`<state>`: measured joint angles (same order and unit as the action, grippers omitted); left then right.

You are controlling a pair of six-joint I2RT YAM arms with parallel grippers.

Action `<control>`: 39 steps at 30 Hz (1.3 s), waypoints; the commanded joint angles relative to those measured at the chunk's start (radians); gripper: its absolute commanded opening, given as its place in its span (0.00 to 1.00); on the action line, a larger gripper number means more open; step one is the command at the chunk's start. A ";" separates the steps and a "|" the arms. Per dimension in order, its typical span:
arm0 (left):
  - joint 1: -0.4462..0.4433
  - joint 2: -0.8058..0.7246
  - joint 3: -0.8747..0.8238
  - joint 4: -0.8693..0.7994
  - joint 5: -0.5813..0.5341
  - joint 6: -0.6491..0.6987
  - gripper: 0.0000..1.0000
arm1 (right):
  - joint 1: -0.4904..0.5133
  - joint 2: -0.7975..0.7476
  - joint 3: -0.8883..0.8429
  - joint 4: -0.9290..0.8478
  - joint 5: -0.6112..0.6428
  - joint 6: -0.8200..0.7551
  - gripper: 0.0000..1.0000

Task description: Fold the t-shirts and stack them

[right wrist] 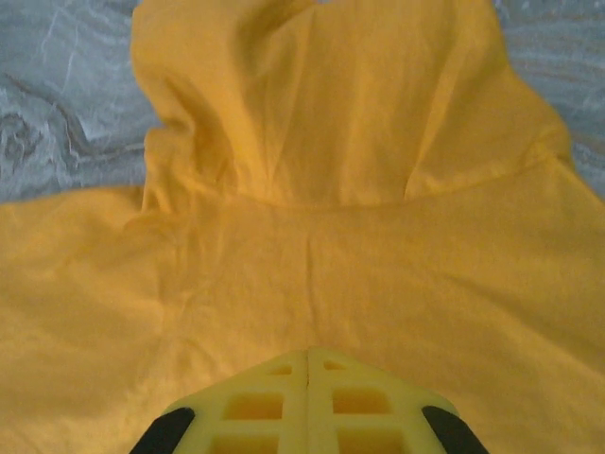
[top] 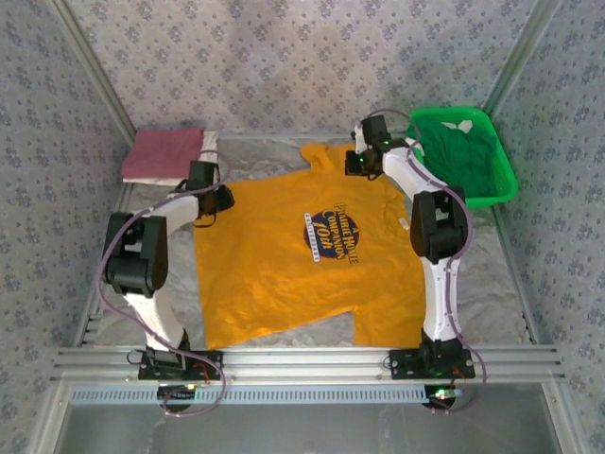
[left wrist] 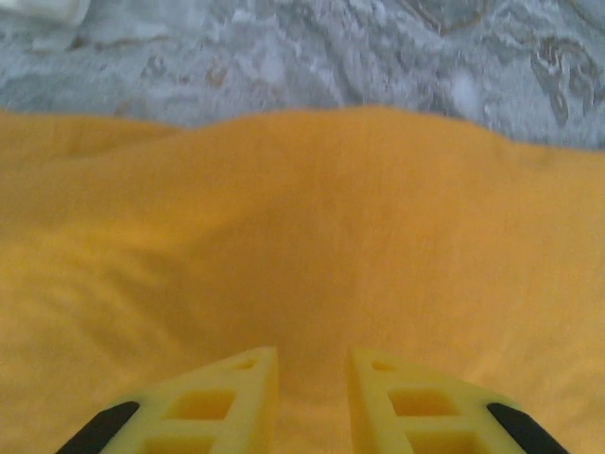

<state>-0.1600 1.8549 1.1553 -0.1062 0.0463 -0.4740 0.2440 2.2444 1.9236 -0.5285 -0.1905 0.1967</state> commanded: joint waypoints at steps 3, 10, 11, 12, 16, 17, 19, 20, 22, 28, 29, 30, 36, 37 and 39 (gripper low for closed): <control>-0.018 0.116 0.097 -0.008 -0.004 -0.087 0.21 | -0.012 0.115 0.103 -0.049 0.040 0.088 0.03; -0.046 0.239 0.216 -0.058 -0.004 -0.097 0.21 | -0.030 0.164 0.095 -0.014 0.060 0.145 0.04; -0.053 0.258 0.243 -0.070 -0.004 -0.091 0.21 | -0.036 0.165 0.089 -0.012 0.068 0.155 0.04; -0.060 0.275 0.268 -0.079 -0.006 -0.085 0.21 | -0.041 0.164 0.079 -0.004 0.078 0.165 0.04; -0.077 0.348 0.369 -0.103 0.013 -0.078 0.21 | -0.064 0.162 0.059 -0.005 0.108 0.204 0.04; -0.081 0.370 0.403 -0.117 0.015 -0.077 0.21 | -0.071 0.161 0.053 -0.002 0.117 0.218 0.05; -0.087 0.408 0.467 -0.140 0.026 -0.071 0.21 | -0.082 0.160 0.048 0.003 0.147 0.235 0.05; -0.088 0.429 0.504 -0.147 0.030 -0.067 0.21 | -0.086 0.163 0.048 0.001 0.153 0.246 0.05; -0.088 0.471 0.587 -0.184 0.047 -0.059 0.21 | -0.094 0.173 0.061 0.004 0.162 0.255 0.05; -0.086 0.489 0.703 -0.266 0.009 -0.040 0.18 | -0.120 0.217 0.124 -0.030 0.169 0.276 0.05; -0.081 0.487 0.717 -0.284 0.009 -0.035 0.18 | -0.124 0.216 0.127 -0.030 0.184 0.280 0.05; -0.077 0.479 0.720 -0.296 0.004 -0.022 0.18 | -0.124 0.214 0.131 -0.029 0.190 0.278 0.04; -0.070 0.253 0.458 -0.194 -0.086 -0.012 0.17 | -0.097 0.096 0.052 0.051 0.201 0.215 0.04; -0.070 0.209 0.402 -0.169 -0.088 -0.014 0.17 | -0.088 0.074 0.036 0.058 0.203 0.207 0.04; -0.070 0.116 0.282 -0.132 -0.104 -0.018 0.18 | -0.062 0.037 0.011 0.062 0.224 0.175 0.04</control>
<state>-0.2333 2.1265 1.5280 -0.3027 -0.0135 -0.5053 0.1425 2.3886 1.9606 -0.4915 0.0006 0.4255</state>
